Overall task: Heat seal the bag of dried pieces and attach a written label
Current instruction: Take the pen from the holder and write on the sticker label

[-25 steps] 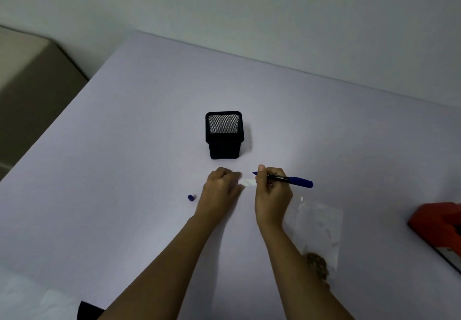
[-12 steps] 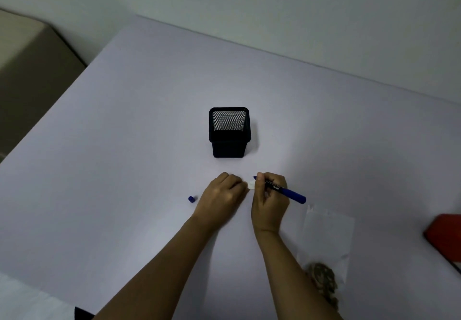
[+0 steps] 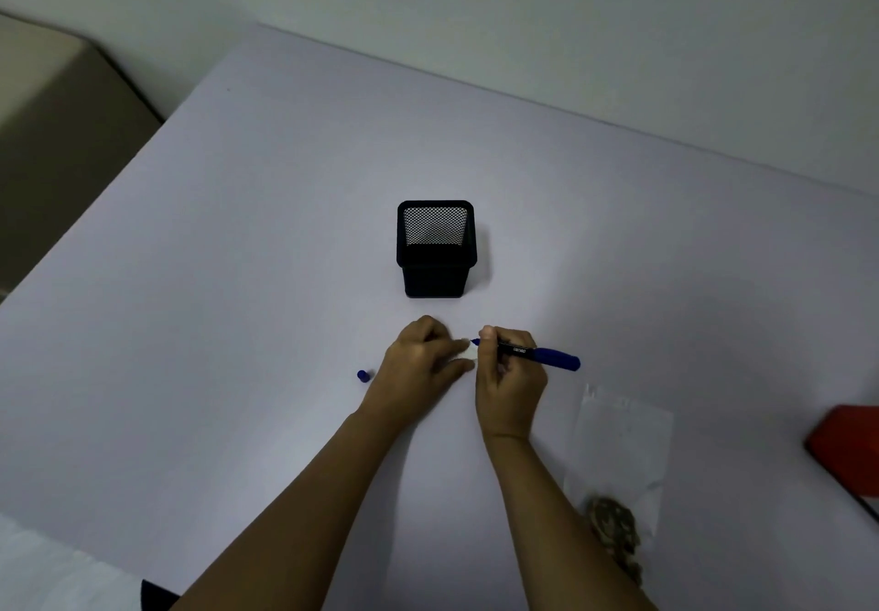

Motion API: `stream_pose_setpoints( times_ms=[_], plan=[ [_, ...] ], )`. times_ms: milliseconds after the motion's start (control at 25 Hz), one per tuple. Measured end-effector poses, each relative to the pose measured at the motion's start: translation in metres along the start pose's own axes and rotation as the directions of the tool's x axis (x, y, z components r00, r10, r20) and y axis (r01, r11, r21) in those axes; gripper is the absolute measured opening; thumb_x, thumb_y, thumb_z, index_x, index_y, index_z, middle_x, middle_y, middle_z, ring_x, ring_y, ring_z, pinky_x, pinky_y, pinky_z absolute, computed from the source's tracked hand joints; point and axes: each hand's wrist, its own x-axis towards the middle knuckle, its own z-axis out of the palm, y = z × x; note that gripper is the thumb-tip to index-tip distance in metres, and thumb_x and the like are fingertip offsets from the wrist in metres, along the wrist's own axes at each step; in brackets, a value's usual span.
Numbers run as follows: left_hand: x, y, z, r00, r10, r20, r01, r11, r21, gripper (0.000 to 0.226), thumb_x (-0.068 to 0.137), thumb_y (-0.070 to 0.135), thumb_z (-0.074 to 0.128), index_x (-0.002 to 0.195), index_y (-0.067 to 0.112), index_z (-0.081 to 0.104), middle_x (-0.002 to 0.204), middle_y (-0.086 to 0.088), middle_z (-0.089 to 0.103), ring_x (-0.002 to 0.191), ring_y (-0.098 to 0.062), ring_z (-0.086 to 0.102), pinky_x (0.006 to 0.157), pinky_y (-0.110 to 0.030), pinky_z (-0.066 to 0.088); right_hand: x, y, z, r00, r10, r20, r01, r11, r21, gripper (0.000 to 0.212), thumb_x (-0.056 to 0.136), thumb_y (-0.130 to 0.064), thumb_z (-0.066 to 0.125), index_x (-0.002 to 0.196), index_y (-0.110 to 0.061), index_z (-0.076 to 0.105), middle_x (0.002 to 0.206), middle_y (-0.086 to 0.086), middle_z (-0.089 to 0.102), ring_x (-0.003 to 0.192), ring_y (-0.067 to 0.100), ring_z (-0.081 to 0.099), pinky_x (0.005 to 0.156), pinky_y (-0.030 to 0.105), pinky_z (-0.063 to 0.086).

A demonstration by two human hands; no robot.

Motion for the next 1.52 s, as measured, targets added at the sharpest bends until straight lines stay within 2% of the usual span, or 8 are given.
stream_pose_setpoints(
  times_ms=[240,520,640,800,960,1160,1320,1520],
  plan=[
    [-0.006,-0.004,0.003,0.958,0.283,-0.053,-0.263,0.935,0.239,0.027,0.088,0.021,0.053,0.084,0.002,0.071,0.076,-0.011,0.065,0.068,-0.022,0.058,0.067,-0.024,0.040,0.000,0.003,0.001,0.999,-0.041,-0.010,0.040,0.999,-0.025,0.030,0.087,-0.025,0.050,0.077,0.001,0.062,0.072,0.015,0.064,0.065,0.008,0.055,0.064,0.001,0.042],
    [0.001,-0.007,0.009,0.981,0.193,-0.014,-0.184,0.951,0.248,0.022,0.089,0.017,0.047,0.074,0.004,0.057,0.072,-0.010,0.056,0.066,-0.020,0.045,0.063,-0.027,0.035,-0.002,0.002,0.000,0.999,-0.028,-0.020,0.029,1.000,0.013,0.049,0.091,-0.044,0.041,0.078,-0.002,0.061,0.073,0.005,0.058,0.068,0.008,0.052,0.061,0.003,0.042],
    [0.002,-0.002,0.008,0.982,0.166,-0.088,-0.143,0.964,0.224,0.019,0.085,0.014,0.051,0.074,0.003,0.060,0.071,-0.011,0.059,0.063,-0.022,0.051,0.063,-0.023,0.034,-0.001,0.003,0.000,1.000,-0.019,-0.022,0.020,1.000,0.009,0.041,0.091,-0.038,0.047,0.076,-0.002,0.060,0.070,0.006,0.057,0.066,0.004,0.050,0.059,0.003,0.041],
    [-0.004,0.000,0.011,0.973,0.165,-0.159,-0.128,0.967,0.221,0.007,0.079,0.003,0.067,0.085,0.000,0.066,0.079,-0.014,0.066,0.068,-0.025,0.061,0.063,-0.028,0.050,-0.002,0.002,0.000,0.999,-0.028,0.021,0.028,0.999,-0.024,0.030,0.088,-0.025,0.049,0.074,0.000,0.060,0.069,0.010,0.058,0.065,0.005,0.049,0.060,0.001,0.039],
    [-0.018,0.004,0.014,0.970,0.082,-0.230,-0.046,0.987,0.154,0.024,0.086,0.017,0.053,0.090,0.000,0.070,0.083,-0.013,0.067,0.075,-0.023,0.062,0.073,-0.023,0.045,-0.002,0.004,0.000,0.996,-0.051,0.069,0.055,0.997,-0.055,0.031,0.088,-0.024,0.049,0.072,0.000,0.060,0.068,0.012,0.060,0.066,0.004,0.049,0.061,0.000,0.038],
    [-0.023,0.002,0.015,0.972,-0.015,-0.234,0.034,0.996,0.077,0.028,0.086,0.023,0.054,0.092,0.002,0.073,0.086,-0.011,0.068,0.081,-0.019,0.060,0.076,-0.019,0.042,-0.001,0.004,0.001,0.994,-0.069,0.088,0.076,0.995,-0.072,0.029,0.086,-0.027,0.053,0.069,-0.003,0.060,0.065,0.008,0.061,0.066,0.004,0.051,0.062,0.000,0.039],
    [-0.021,0.006,0.013,0.969,-0.089,-0.232,0.090,0.996,-0.004,0.020,0.083,0.018,0.062,0.091,0.004,0.073,0.085,-0.010,0.067,0.079,-0.018,0.060,0.077,-0.016,0.041,-0.001,0.004,0.001,0.998,0.008,0.065,-0.009,1.000,0.011,0.030,0.082,-0.028,0.064,0.066,-0.005,0.056,0.060,0.000,0.055,0.060,0.003,0.054,0.057,0.005,0.041],
    [-0.019,0.006,0.014,0.969,-0.087,-0.230,0.088,0.996,-0.005,0.026,0.086,0.022,0.053,0.090,0.004,0.072,0.081,-0.008,0.066,0.077,-0.017,0.058,0.074,-0.016,0.041,0.000,0.002,-0.001,0.996,0.072,0.045,-0.074,0.997,0.032,0.023,0.081,-0.015,0.067,0.063,-0.005,0.055,0.056,-0.003,0.057,0.058,0.007,0.057,0.056,0.006,0.043]
  ],
)
